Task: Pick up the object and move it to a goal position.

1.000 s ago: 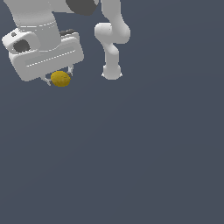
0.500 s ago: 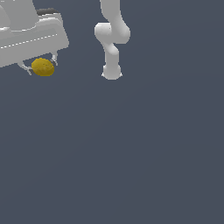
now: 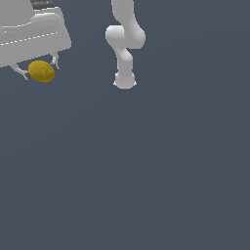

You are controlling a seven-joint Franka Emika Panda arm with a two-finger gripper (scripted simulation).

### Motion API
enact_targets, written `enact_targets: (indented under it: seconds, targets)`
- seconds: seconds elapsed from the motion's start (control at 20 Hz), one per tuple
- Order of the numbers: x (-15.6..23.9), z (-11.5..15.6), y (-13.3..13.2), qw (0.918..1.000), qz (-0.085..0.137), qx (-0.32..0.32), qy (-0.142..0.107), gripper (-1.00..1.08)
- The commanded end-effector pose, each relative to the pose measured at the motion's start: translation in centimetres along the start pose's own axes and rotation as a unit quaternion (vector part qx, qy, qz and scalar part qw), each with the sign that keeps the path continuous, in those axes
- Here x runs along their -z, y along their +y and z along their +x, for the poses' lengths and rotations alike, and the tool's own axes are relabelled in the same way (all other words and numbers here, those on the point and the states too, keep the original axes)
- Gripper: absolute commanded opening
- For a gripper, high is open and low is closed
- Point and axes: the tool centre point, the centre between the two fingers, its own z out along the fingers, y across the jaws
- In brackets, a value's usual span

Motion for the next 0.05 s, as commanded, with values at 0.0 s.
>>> enact_targets:
  seconds: [0.0]
  targets:
    - [0.04,0.05,0.00,1.0000,0.000,0.000,0.000,-1.00]
